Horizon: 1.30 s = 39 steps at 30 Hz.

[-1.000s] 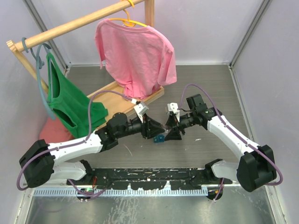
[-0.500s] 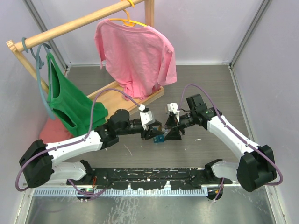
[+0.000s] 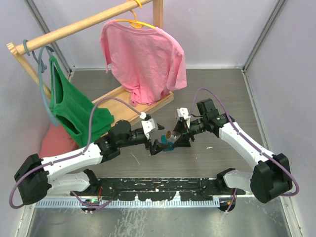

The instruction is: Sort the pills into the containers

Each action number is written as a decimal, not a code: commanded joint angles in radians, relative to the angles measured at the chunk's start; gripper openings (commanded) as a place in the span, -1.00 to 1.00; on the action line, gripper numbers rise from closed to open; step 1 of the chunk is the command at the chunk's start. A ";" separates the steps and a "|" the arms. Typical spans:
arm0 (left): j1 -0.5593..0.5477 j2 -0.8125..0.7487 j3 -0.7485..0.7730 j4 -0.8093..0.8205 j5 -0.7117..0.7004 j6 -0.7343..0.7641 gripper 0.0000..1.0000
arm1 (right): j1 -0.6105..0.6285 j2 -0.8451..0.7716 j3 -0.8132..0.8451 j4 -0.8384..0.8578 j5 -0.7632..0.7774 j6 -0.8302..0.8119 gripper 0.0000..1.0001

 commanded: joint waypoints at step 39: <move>-0.239 -0.019 0.213 -0.371 -0.873 -1.188 0.48 | -0.001 -0.018 0.045 0.026 -0.044 -0.008 -0.98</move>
